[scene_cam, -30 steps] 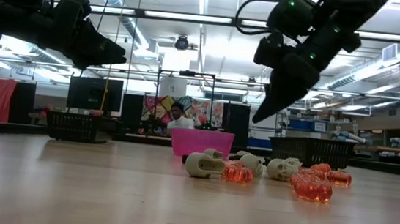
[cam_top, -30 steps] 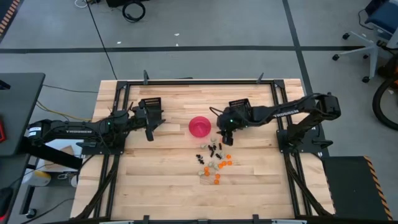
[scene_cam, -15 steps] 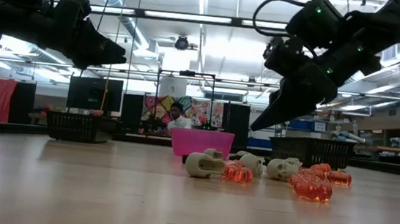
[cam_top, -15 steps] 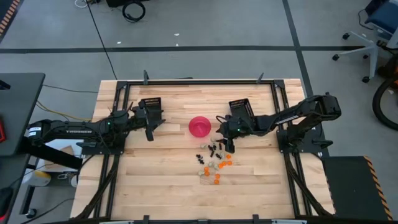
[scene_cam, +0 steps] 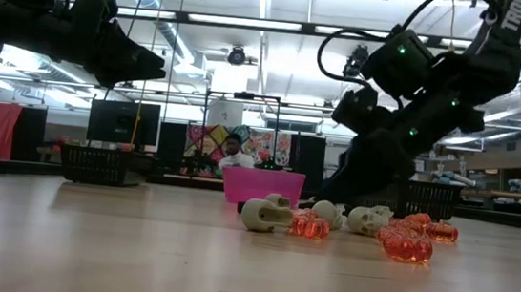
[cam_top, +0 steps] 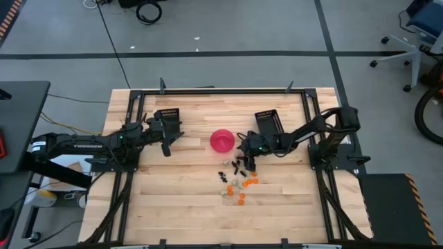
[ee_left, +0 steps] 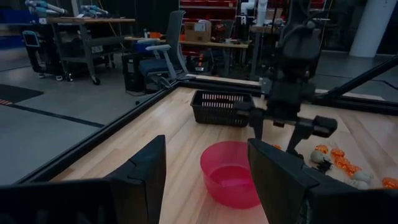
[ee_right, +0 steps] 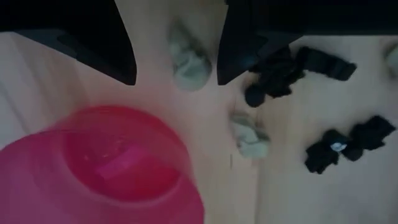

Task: Sort Halloween decoration
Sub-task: Put the white skull toy into the right black bin

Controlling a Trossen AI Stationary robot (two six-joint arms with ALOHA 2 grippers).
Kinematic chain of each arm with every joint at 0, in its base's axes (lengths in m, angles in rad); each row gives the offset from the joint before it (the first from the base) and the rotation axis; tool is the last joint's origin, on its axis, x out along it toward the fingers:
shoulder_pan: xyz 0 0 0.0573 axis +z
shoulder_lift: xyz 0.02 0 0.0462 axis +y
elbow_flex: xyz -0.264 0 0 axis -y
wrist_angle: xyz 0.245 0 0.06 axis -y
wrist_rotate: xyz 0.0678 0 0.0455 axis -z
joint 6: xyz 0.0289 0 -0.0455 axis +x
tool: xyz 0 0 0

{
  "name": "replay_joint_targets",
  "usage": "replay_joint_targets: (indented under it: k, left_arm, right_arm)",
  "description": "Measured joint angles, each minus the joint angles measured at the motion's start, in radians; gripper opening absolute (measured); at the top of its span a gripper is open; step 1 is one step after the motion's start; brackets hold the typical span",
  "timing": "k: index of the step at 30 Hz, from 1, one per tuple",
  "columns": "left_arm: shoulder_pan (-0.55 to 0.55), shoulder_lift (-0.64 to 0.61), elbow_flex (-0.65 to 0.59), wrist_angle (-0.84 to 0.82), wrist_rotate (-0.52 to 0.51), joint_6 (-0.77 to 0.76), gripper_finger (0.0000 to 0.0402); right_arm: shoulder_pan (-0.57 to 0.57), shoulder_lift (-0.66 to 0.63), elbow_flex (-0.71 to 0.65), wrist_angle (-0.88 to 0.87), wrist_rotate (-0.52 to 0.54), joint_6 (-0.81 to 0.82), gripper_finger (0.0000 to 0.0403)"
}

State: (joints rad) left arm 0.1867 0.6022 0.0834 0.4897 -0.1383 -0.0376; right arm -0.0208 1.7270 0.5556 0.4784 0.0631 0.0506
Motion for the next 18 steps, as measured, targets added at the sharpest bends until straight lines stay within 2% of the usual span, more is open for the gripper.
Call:
replay_joint_targets:
  k: [6,18]
  left_arm:
    - [0.000,0.000,0.000,0.001,0.000,0.000,0.0194]
    - [0.000,0.000,0.000,0.005,0.000,0.000,0.0194]
  right_arm:
    - [-0.001,0.044,0.001,0.025,-0.004,-0.014,0.0216]
    - [-0.001,0.023,0.001,-0.006,-0.007,-0.036,0.0115]
